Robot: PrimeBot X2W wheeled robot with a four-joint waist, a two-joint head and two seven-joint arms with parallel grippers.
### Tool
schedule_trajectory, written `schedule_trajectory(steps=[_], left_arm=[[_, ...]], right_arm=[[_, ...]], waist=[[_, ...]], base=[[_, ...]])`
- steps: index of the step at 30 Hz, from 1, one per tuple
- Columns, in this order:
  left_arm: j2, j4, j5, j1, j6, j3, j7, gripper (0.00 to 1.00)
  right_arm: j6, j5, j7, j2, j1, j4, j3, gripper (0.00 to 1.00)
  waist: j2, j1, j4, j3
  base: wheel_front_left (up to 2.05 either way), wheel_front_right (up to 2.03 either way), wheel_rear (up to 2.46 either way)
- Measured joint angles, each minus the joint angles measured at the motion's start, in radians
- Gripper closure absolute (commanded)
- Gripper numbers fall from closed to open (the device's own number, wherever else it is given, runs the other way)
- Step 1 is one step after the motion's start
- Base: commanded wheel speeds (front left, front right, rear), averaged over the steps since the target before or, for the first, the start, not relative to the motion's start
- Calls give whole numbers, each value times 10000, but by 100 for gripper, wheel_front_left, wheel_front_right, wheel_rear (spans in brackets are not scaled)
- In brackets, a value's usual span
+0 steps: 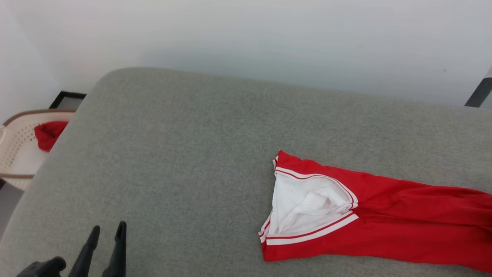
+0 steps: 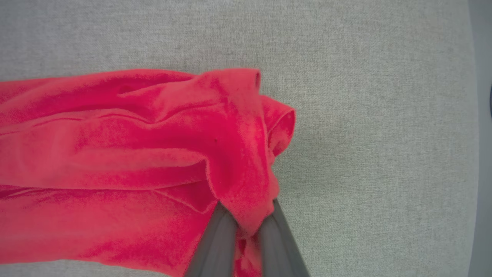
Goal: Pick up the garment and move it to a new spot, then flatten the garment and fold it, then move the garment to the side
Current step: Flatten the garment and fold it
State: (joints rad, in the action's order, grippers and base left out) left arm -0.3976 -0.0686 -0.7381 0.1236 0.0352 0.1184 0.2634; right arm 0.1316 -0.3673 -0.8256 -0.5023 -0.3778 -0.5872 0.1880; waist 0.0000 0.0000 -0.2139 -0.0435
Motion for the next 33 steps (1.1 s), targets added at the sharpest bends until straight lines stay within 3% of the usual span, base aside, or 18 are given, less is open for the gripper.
schedule_trajectory(steps=[9, 15, 21, 26, 33], left_arm=[[-104, 79, -104, 406, -102, -59, -138, 0], [-102, 167, -188, 521, -169, -27, -213, 0], [-25, 155, -198, 506, -161, 186, -311, 0], [90, 27, -186, 301, -79, 449, -401, 0], [318, -291, -94, -217, 102, 947, -566, 0]], right_arm=[[-4, -681, -454, 203, 422, 1323, -683, 100], [-4, -1751, -1221, 1043, 669, 3012, -955, 100], [-4, -2125, -1697, 2111, 757, 4337, -1714, 100], [-6, -2096, -1685, 2974, 484, 4520, -2412, 100], [-6, -1737, -1047, 3893, 7, 3657, -3198, 100]], waist=[[0, 0, 292, 549], [0, 0, 425, 896], [0, 0, 251, 1037], [0, 0, -71, 1073], [0, 0, -717, 1051]], base=[[0, 0, 0], [0, 0, 0], [0, 0, 0], [0, 0, 0], [0, 0, 0]])
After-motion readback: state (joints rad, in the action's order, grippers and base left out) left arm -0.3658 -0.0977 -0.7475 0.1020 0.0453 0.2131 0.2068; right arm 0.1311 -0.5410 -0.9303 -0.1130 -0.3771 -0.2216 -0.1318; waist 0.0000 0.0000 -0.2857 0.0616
